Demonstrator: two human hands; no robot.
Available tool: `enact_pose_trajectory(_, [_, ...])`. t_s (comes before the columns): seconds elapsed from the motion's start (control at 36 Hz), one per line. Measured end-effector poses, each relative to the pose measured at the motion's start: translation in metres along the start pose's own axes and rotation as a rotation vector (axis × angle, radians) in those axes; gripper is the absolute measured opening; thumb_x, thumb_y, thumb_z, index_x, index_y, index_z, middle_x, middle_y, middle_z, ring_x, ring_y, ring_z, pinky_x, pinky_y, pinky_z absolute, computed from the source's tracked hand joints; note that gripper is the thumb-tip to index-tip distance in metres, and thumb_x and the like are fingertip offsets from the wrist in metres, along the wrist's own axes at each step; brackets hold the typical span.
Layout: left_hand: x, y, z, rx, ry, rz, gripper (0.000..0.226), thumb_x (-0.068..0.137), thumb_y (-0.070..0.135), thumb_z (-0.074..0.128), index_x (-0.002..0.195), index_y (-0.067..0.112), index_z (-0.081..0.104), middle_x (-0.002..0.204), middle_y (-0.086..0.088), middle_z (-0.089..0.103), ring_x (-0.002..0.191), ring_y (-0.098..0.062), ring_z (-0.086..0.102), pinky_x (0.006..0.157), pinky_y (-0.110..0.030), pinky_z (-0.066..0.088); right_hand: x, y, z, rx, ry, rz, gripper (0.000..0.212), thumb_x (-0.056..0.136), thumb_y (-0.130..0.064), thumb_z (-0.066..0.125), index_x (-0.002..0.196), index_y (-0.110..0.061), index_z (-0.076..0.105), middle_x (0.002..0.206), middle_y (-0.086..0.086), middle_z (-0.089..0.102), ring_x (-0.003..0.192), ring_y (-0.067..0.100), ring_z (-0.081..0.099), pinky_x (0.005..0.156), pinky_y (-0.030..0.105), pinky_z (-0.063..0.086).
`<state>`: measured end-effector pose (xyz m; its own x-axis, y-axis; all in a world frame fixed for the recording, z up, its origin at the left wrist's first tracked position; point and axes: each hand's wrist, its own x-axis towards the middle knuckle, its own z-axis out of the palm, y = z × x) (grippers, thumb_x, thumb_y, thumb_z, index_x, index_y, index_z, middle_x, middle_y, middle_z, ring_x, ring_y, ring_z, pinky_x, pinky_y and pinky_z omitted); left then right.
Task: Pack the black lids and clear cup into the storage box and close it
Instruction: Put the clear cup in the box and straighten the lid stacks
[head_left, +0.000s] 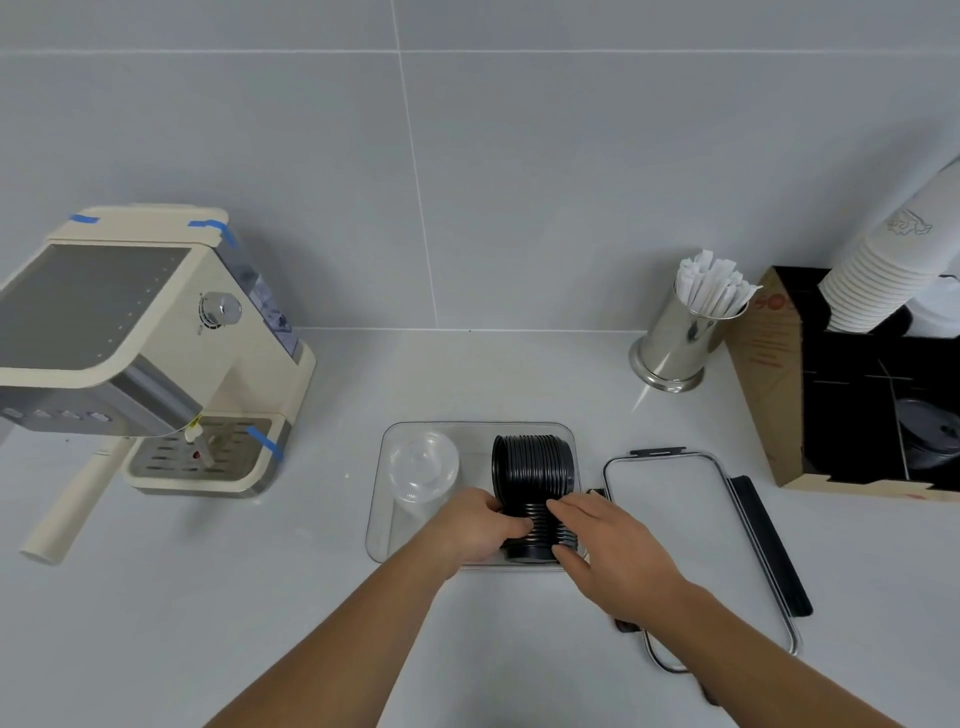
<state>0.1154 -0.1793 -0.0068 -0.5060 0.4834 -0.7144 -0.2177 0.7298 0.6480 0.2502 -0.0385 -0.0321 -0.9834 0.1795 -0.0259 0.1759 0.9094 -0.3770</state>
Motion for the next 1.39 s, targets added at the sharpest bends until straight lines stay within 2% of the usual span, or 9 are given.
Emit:
enact_pose_trajectory(0.14, [0.004,-0.004,-0.001,-0.022,0.004,0.026,0.016,0.089,0.032,0.069,0.095,0.023,0.058,0.085,0.011,0.059,0.077,-0.005,0.057,0.086,-0.026,0.049,0.004,0.002,-0.003,0.017,-0.003,-0.022,0.048,0.08,-0.03,0.065,0.125,-0.011,0.064,0.116,0.001,0.068,0.102,0.021,0.066,0.087,0.029,0.052])
enact_pose_trajectory(0.28, [0.008,-0.007,-0.003,-0.061,0.098,0.021,0.071,0.09,0.052,0.06,0.146,0.011,0.044,0.143,0.001,0.052,0.126,-0.018,0.051,0.109,-0.034,0.042,0.009,0.001,-0.005,0.067,-0.07,0.0,0.055,0.092,-0.038,0.052,0.142,-0.017,0.048,0.139,-0.004,0.053,0.124,0.017,0.051,0.103,0.025,0.038])
enact_pose_trajectory(0.44, [0.01,-0.001,-0.004,-0.115,0.127,0.109,0.039,0.1,0.047,0.043,0.118,0.02,0.064,0.113,0.008,0.061,0.097,-0.007,0.053,0.08,-0.024,0.041,0.014,0.002,-0.009,0.099,-0.029,0.015,0.053,0.089,-0.041,0.05,0.137,-0.017,0.055,0.133,-0.003,0.059,0.116,0.018,0.058,0.097,0.025,0.042])
enact_pose_trajectory(0.56, [0.018,0.002,0.0,-0.188,0.197,0.108,0.026,0.103,0.041,0.037,0.086,0.029,0.054,0.089,0.012,0.052,0.074,0.001,0.045,0.068,-0.014,0.034,0.022,0.001,-0.014,0.102,0.056,0.008,0.046,0.089,-0.037,0.052,0.126,-0.013,0.063,0.12,0.0,0.066,0.103,0.021,0.066,0.088,0.027,0.049])
enact_pose_trajectory(0.81, [0.041,0.023,0.007,-0.442,0.261,0.035,0.022,0.106,0.026,0.031,0.098,0.025,0.051,0.087,0.011,0.052,0.074,0.002,0.045,0.06,-0.017,0.034,0.053,0.003,-0.016,0.087,0.073,0.036,0.045,0.087,-0.021,0.064,0.13,-0.008,0.06,0.136,0.011,0.058,0.123,0.028,0.056,0.103,0.031,0.035])
enact_pose_trajectory(1.0, [0.05,0.034,0.013,-0.533,0.212,-0.086,0.037,0.103,0.039,0.031,0.119,0.019,0.057,0.105,-0.001,0.065,0.086,-0.012,0.061,0.064,-0.026,0.046,0.064,-0.001,-0.015,0.07,-0.005,-0.016,0.046,0.088,-0.018,0.065,0.132,-0.005,0.057,0.139,0.012,0.055,0.126,0.03,0.052,0.102,0.037,0.043])
enact_pose_trajectory(1.14, [0.059,0.033,0.018,-0.561,0.212,-0.146,0.056,0.094,0.058,0.032,0.123,0.02,0.06,0.113,-0.004,0.07,0.101,-0.022,0.067,0.086,-0.037,0.055,0.069,0.007,-0.011,0.055,0.047,-0.08,0.038,0.067,-0.005,0.082,0.104,-0.005,0.072,0.109,0.012,0.072,0.093,0.031,0.07,0.072,0.04,0.06])
enact_pose_trajectory(1.22, [0.065,0.031,0.019,-0.571,0.212,-0.16,0.065,0.09,0.062,0.029,0.124,0.019,0.063,0.115,-0.006,0.07,0.104,-0.024,0.067,0.098,-0.043,0.052,0.071,0.013,-0.011,0.047,0.05,-0.118,0.04,0.068,-0.002,0.08,0.108,-0.006,0.072,0.111,0.011,0.072,0.096,0.031,0.07,0.08,0.039,0.057])
enact_pose_trajectory(1.39, [0.056,0.041,0.018,-0.596,0.099,-0.221,0.063,0.099,0.06,0.029,0.117,0.013,0.068,0.111,-0.011,0.073,0.102,-0.027,0.069,0.097,-0.04,0.053,0.073,0.019,-0.01,0.103,0.023,-0.096,0.039,0.087,-0.008,0.064,0.126,-0.007,0.063,0.132,0.01,0.062,0.119,0.029,0.058,0.102,0.034,0.042])
